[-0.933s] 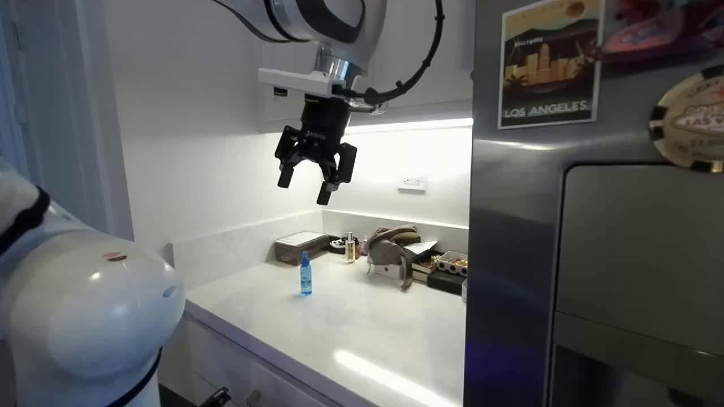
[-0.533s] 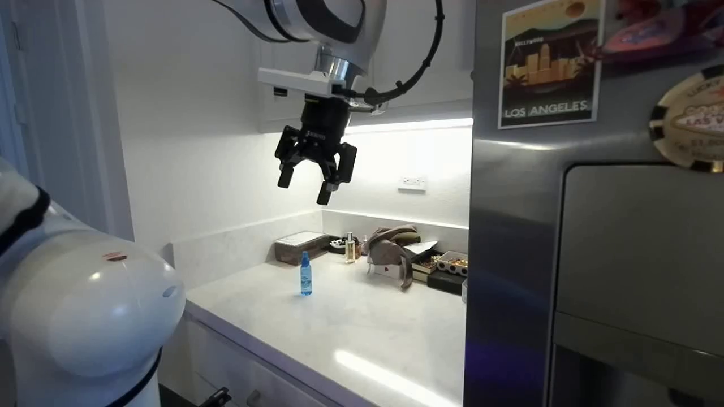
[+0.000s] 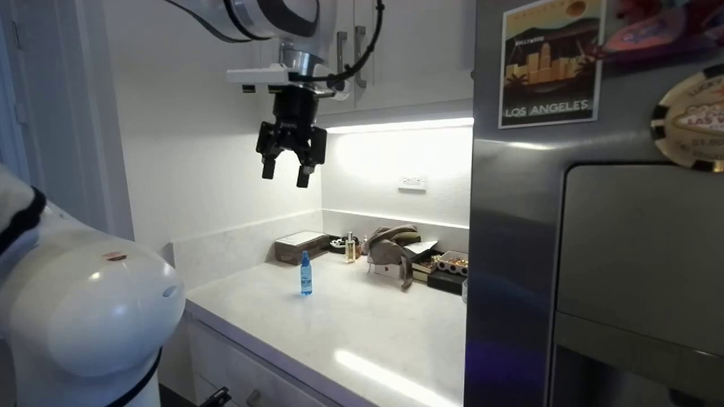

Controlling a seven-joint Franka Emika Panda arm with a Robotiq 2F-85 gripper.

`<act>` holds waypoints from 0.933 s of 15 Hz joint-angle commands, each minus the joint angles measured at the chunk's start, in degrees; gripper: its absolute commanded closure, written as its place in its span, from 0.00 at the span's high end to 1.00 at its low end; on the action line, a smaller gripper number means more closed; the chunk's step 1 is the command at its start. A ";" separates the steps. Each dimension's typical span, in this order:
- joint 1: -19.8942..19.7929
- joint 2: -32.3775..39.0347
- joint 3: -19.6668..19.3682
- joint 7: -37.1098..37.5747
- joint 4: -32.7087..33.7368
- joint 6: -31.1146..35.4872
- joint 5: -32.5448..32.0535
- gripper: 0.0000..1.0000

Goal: Take down the white flag from the hanger

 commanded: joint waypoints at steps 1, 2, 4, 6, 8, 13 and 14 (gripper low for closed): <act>0.17 -6.58 8.96 9.43 -2.24 4.20 -0.96 1.00; 0.43 -8.46 11.08 11.81 -2.55 5.03 -1.13 1.00; 0.76 -12.27 14.47 15.78 -3.09 6.35 -1.73 1.00; 0.49 -15.36 16.36 18.94 -3.00 8.00 -2.18 1.00; -0.27 -17.98 17.53 21.60 -2.00 9.25 -3.04 1.00; -3.14 -23.94 17.30 25.91 -0.71 14.27 -6.04 1.00; -4.10 -24.71 17.27 26.73 -0.44 15.53 -6.83 1.00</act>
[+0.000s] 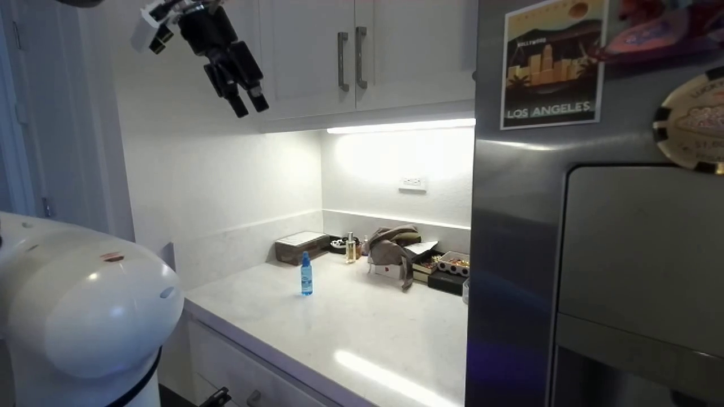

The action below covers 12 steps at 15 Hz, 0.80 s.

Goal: Take down the white flag from the hanger

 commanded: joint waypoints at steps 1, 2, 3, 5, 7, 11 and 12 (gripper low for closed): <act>-4.23 -3.17 0.41 3.24 0.81 4.45 -2.42 1.00; -5.43 -3.86 0.48 4.25 0.90 5.77 -3.10 1.00; -6.69 -4.46 0.58 5.14 0.85 7.25 -3.80 1.00; -9.61 -5.40 0.69 7.46 0.98 9.43 -5.18 1.00; -12.73 -5.64 0.51 9.55 1.24 11.77 -6.99 1.00; -19.18 -4.85 0.18 13.84 1.73 17.55 -12.47 1.00; -20.89 -4.68 0.04 14.81 1.85 19.11 -14.32 1.00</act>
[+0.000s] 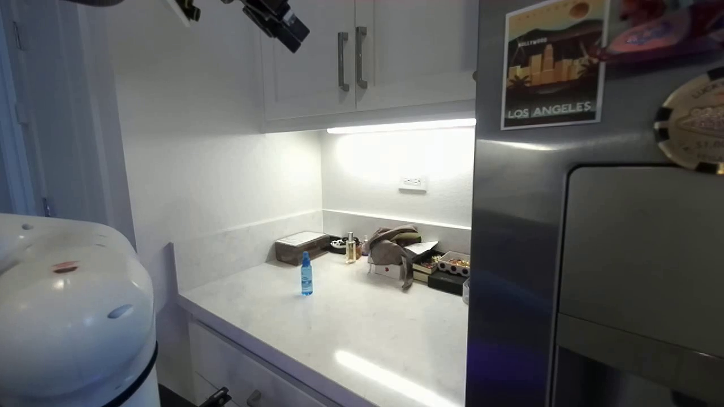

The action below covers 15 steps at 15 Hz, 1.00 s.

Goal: Take down the white flag from the hanger

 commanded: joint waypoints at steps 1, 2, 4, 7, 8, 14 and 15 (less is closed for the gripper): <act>-6.60 0.98 0.14 4.42 0.96 4.92 -5.65 1.00; -8.31 0.99 -0.20 5.37 0.90 6.24 -7.65 1.00; -11.79 1.02 -0.86 7.36 0.68 8.62 -11.89 1.00; -17.38 1.41 -2.03 10.40 0.56 12.69 -18.90 1.00; -19.50 1.75 -2.38 11.45 0.67 14.30 -21.19 1.00; -26.09 6.33 -5.38 11.73 1.96 25.02 -30.16 1.00; -26.69 7.36 -5.74 11.50 2.31 26.25 -30.80 1.00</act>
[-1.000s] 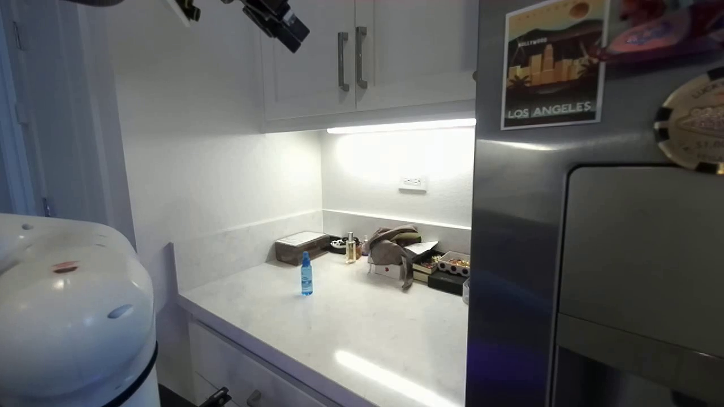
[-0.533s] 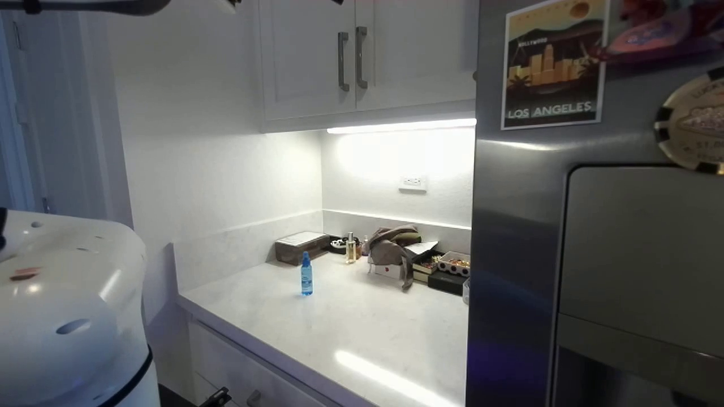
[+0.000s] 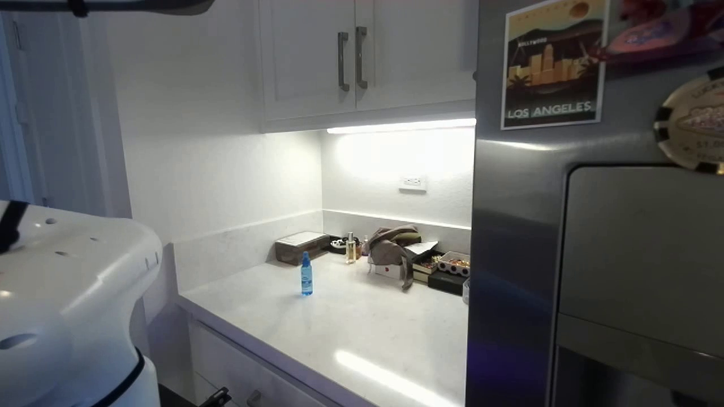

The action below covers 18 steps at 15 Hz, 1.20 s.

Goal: Take down the white flag from the hanger

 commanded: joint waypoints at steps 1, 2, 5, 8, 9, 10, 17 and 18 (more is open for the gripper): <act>-2.72 4.81 -1.05 0.65 2.55 4.83 -3.28 1.00; -2.64 5.62 -1.53 0.08 2.59 6.03 -3.63 1.00; -1.67 7.79 -2.84 -1.49 2.94 8.78 -3.54 1.00; -1.43 9.30 -3.19 -2.34 3.21 10.27 -2.97 1.00; -1.55 9.70 -3.21 -2.31 3.31 10.39 -2.87 1.00; -1.61 10.12 -3.23 -2.24 3.36 10.41 -2.76 1.00; -2.76 12.76 -2.05 -1.19 3.93 9.63 -3.39 1.00; -2.83 13.17 -2.14 -1.22 4.07 9.64 -3.42 1.00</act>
